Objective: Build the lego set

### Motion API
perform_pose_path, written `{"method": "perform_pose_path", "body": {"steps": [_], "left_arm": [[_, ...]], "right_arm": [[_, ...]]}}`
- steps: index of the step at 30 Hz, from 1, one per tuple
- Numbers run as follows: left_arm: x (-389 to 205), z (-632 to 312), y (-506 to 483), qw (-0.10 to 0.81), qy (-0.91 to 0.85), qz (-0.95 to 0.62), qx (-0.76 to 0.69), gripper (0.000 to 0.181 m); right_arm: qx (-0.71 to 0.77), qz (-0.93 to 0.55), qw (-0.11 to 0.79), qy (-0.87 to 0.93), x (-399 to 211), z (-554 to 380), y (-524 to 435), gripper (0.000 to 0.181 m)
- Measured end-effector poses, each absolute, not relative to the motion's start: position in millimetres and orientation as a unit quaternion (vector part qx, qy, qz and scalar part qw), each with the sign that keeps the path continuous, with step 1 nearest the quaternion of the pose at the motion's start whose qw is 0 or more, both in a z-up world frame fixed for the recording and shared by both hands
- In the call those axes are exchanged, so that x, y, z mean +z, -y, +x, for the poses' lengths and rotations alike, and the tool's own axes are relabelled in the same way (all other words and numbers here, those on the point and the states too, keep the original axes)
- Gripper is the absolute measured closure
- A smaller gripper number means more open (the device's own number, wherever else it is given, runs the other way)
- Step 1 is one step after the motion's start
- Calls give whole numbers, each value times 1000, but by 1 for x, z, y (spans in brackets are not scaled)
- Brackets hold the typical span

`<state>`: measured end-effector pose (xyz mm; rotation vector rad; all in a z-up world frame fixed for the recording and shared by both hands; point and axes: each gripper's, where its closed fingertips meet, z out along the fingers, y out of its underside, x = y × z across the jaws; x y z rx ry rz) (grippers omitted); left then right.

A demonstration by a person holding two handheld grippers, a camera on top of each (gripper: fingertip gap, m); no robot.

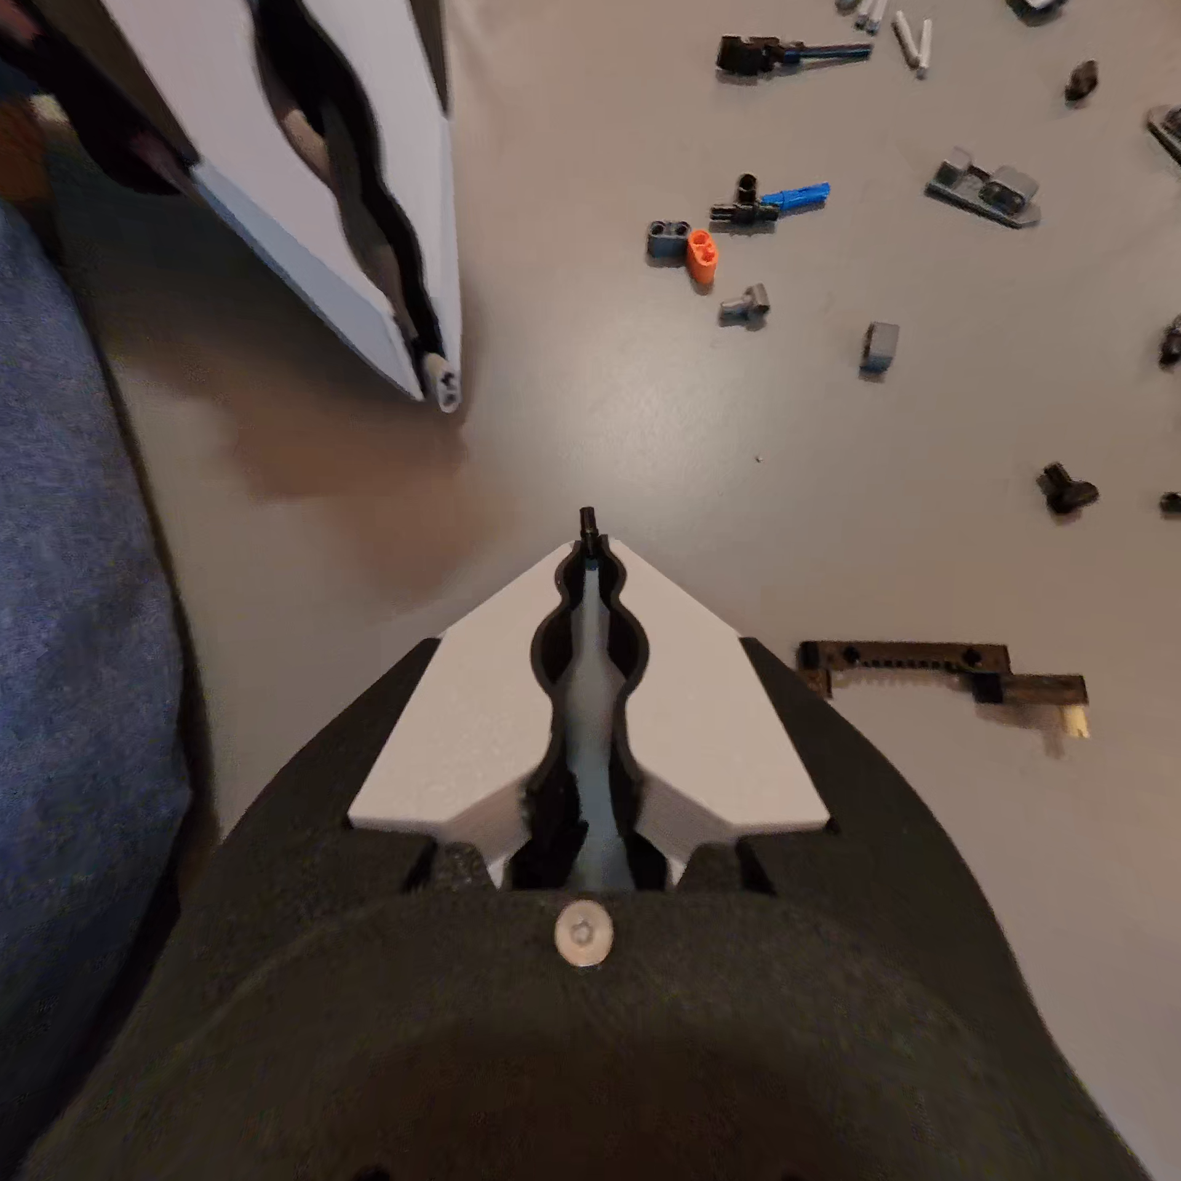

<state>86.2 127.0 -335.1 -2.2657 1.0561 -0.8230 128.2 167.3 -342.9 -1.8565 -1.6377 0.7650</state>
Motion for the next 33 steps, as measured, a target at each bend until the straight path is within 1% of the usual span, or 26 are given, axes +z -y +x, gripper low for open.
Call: {"method": "perform_pose_path", "body": {"steps": [6,15,25,30,33], "left_arm": [[-343,87,-127,245,-412,-832,-279,176],[-344,92,-128,256,-441,-822,-255,176],[-345,96,-130,272,-445,-819,-240,176],[-343,94,-131,275,-444,-820,-233,169],[-343,92,-130,270,-445,-822,-231,171]], "right_arm": [[342,-637,254,642,-332,111,-141,180],[325,-617,238,676,-343,99,-132,181],[327,-617,239,675,-343,99,-132,181],[325,-618,238,675,-344,99,-132,181],[324,-617,238,676,-344,99,-132,181]]}}
